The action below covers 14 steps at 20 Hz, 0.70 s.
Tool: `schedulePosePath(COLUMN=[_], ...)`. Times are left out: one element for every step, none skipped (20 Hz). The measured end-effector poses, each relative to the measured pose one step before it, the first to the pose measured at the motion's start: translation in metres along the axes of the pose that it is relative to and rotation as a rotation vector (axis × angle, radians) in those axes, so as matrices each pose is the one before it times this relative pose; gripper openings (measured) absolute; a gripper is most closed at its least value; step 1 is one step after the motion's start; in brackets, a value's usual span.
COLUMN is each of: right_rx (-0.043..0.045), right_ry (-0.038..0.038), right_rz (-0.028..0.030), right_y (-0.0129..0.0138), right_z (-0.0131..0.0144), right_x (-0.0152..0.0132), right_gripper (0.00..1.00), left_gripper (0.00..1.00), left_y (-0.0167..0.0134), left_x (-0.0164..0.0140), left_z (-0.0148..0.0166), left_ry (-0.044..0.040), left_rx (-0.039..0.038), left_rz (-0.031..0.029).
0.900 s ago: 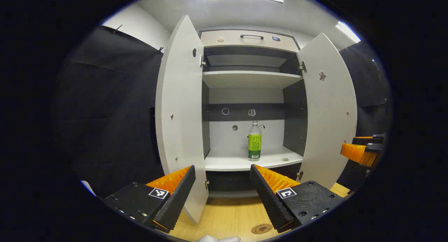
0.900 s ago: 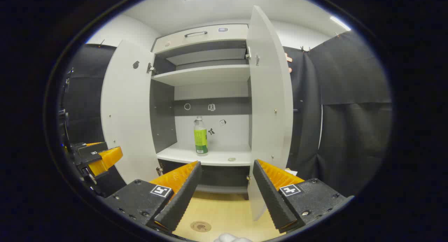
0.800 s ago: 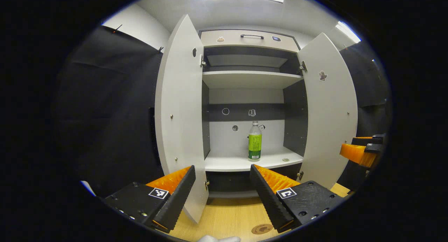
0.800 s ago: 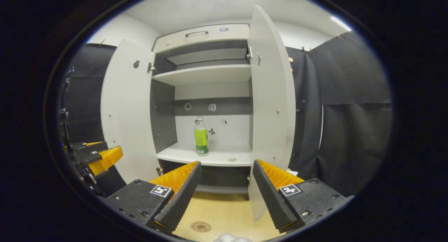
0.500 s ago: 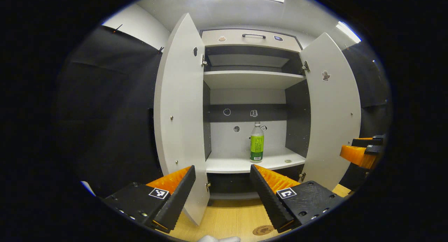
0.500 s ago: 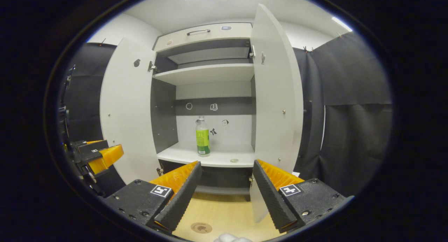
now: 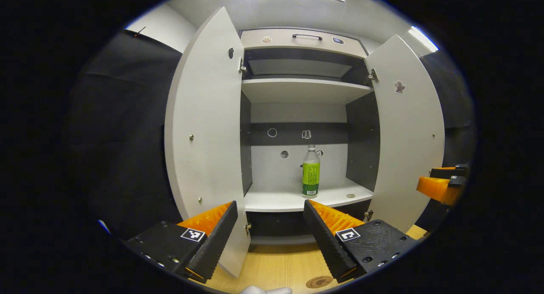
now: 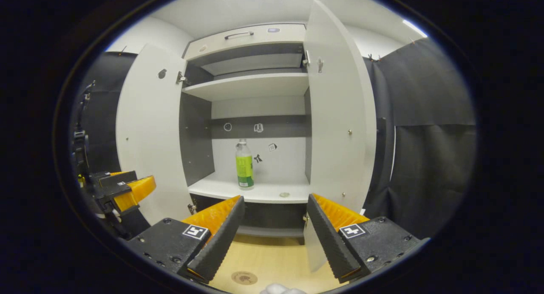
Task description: Grasp the bottle in the cabinet with the left hand and place it on the coaster, then close the right door with the right hand and the left door with the left hand.
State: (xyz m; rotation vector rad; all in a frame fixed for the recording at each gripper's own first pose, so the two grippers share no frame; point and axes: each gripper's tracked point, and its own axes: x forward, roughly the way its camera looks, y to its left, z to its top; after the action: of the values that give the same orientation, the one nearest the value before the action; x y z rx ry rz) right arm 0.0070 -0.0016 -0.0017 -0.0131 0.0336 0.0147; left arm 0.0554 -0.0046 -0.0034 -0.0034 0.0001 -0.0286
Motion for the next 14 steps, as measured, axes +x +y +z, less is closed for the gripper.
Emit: schedulePosePath(right_rx=[-0.00379,-0.00423,-0.00253,-0.00203,-0.00088,-0.00033,-0.00266,-0.00905,-0.0064,-0.00113,-0.00148,-0.00172,-0.00162,-0.00196], right_ry=[0.00043,0.00266,0.00293,0.00353,0.00272,0.00335,0.00385,0.0089,0.003,-0.00043,0.00308,0.00671,0.00606,0.00549], right_rz=[-0.00073,-0.00233,-0.0007,-0.00191,-0.00062,0.00022,-0.00175,-0.00118,-0.00261,-0.00752,-0.00933,-0.0114,-0.01347,-0.01429], right_y=[-0.00056,-0.00096,-0.00065,-0.00014,-0.00018,-0.00023,-0.00007,-0.00131,-0.00185,-0.00191,-0.00108,-0.00221,-0.0029,-0.00324], right_z=[0.00065,0.00027,0.00026,0.00014,-0.0001,-0.00013,-0.00084,-0.0001,0.00006,0.00119,-0.00046,-0.00051,-0.00044,0.00013], right_x=[-0.00044,-0.0001,-0.00089,-0.00084,-0.00035,-0.00137,-0.00038,-0.00036,-0.00172,-0.00085,-0.00042,-0.00072,-0.00243,-0.00113], right_gripper=[0.97,0.97,0.97,0.97,0.97,0.97,0.97,0.97,0.95,0.97,0.97,0.97,0.97,0.97], left_gripper=[0.96,0.96,0.96,0.95,0.95,0.96,0.96,0.96,0.96,0.96,0.96,0.96,0.96,0.96], left_y=[-0.00237,-0.00367,-0.00378,-0.00457,-0.00606,-0.00619,-0.00527,-0.00483,-0.00475,-0.00498,-0.00694,-0.00667,-0.00604,-0.0055], left_x=[0.00926,0.01112,0.01192,0.01381,0.01523,0.01497,0.01582,0.01581,0.01776,0.01615,0.01513,0.01578,0.01454,0.01359], left_z=[0.00299,0.0035,0.00449,0.00374,0.00329,0.00198,0.00206,0.00149,0.00185,-0.00226,-0.00016,-0.00243,-0.00472,-0.00245], left_ry=[-0.00888,-0.012,-0.01261,-0.00962,-0.01124,-0.00981,-0.00785,-0.01041,-0.01565,0.00128,-0.00364,0.00328,0.00897,-0.0029], left_rx=[0.00022,-0.00124,-0.00383,-0.00636,-0.00761,-0.00733,-0.00543,-0.0055,-0.00337,-0.00294,-0.00363,-0.00678,-0.01038,-0.00572], left_rz=[-0.00492,-0.00919,-0.01056,-0.01243,-0.01609,-0.01512,-0.01309,-0.00654,-0.00674,-0.0064,-0.01105,-0.0073,-0.00799,-0.00729])
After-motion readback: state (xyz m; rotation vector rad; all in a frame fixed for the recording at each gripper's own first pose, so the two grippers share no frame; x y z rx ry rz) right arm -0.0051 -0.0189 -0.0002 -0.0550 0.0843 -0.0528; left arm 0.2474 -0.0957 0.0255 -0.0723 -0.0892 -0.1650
